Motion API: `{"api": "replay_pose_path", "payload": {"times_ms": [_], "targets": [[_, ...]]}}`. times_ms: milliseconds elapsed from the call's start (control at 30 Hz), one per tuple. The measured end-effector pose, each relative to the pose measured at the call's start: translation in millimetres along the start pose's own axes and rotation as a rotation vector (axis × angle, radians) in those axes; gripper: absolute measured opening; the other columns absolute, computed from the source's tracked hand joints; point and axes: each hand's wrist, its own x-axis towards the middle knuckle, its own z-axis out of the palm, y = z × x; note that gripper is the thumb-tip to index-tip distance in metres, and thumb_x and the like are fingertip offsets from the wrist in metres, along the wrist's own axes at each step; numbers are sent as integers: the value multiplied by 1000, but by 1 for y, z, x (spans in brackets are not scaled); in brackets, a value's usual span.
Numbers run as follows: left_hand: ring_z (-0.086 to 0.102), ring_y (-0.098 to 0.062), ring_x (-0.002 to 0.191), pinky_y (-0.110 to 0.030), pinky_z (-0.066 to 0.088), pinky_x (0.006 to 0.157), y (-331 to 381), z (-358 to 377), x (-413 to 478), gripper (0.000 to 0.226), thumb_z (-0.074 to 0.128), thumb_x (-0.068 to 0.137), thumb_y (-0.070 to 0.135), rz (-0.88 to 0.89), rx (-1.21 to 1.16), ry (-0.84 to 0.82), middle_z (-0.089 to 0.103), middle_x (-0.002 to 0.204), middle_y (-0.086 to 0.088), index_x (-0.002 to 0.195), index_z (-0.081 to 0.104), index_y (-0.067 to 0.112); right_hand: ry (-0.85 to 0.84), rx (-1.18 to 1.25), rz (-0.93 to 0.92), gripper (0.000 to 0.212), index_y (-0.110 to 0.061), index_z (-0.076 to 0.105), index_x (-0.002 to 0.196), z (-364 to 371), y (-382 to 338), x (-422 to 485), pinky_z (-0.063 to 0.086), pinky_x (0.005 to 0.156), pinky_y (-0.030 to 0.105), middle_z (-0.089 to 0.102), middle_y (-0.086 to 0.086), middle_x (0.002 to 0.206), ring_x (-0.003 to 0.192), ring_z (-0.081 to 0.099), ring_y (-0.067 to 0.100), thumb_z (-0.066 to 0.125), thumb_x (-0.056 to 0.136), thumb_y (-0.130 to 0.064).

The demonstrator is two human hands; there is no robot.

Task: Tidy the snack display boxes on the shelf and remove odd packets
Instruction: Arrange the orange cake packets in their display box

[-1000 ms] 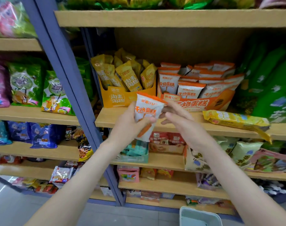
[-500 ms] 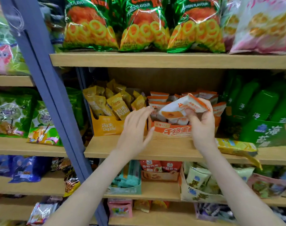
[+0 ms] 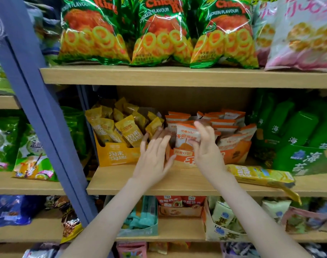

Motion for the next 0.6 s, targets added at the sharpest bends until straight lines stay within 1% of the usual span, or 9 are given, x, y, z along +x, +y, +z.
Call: {"api": "replay_pose_path", "payload": {"times_ms": [33, 100, 167, 233, 300, 400, 467, 533, 600], "targets": [[31, -23, 141, -46, 12, 118, 0, 2, 0, 54, 42, 98, 40, 2, 6, -14, 50, 142, -15, 138, 35, 4, -4, -164, -57, 60, -22, 33, 137, 4, 0, -3, 51, 83, 36, 39, 11, 131, 104, 52, 19, 60, 90, 2], [31, -22, 142, -46, 12, 119, 0, 5, 0, 51, 41, 99, 36, 1, 10, -13, 51, 141, -14, 139, 36, 5, -13, -404, -113, 44, -17, 44, 136, 11, 1, -12, 36, 103, 47, 39, 9, 138, 123, 43, 27, 56, 94, -16], [34, -21, 141, -47, 14, 118, 2, 6, 0, 43, 37, 100, 28, -1, 4, 16, 53, 138, -13, 138, 38, 6, -98, -466, -118, 50, -16, 42, 140, 16, 3, -23, 16, 115, 48, 39, 5, 144, 137, 33, 28, 48, 95, -37], [39, -21, 137, -48, 19, 115, 2, 6, 1, 38, 27, 102, 20, -1, -7, 73, 57, 134, -12, 135, 43, 7, -127, -478, -128, 58, -15, 39, 140, 19, 7, -29, 4, 118, 44, 41, 4, 143, 139, 30, 29, 49, 91, -45], [44, -22, 130, -47, 24, 108, 1, 3, 6, 41, 18, 103, 18, 7, 12, 157, 62, 126, -12, 128, 48, 8, -92, -492, -138, 59, -15, 39, 137, 20, 12, -29, 3, 118, 42, 41, 4, 138, 136, 32, 29, 53, 89, -45], [47, -22, 123, -46, 24, 103, 3, 1, 22, 32, 24, 104, 17, 58, 136, 243, 68, 116, -11, 121, 51, 9, -20, -553, -165, 58, -15, 39, 136, 21, 18, -32, 6, 117, 44, 41, 4, 132, 129, 35, 29, 54, 87, -45], [41, -23, 131, -48, 15, 109, 3, 4, 34, 31, 33, 102, 19, 56, 235, 216, 67, 123, -12, 127, 49, 10, 9, -594, -179, 58, -16, 38, 138, 22, 22, -36, 8, 116, 48, 40, 5, 132, 128, 35, 29, 51, 89, -44], [34, -23, 138, -49, 2, 115, 4, 8, 44, 40, 38, 98, 24, -5, 267, 168, 64, 128, -12, 132, 51, 8, 23, -616, -187, 58, -17, 38, 139, 23, 25, -38, 8, 116, 50, 40, 5, 133, 129, 35, 29, 51, 90, -43], [35, -23, 138, -48, -2, 116, 3, 10, 49, 43, 37, 97, 26, -53, 225, 136, 67, 122, -12, 126, 60, 4, 38, -624, -194, 58, -18, 38, 139, 23, 29, -38, 8, 116, 50, 40, 5, 133, 129, 35, 29, 54, 89, -42]]}}
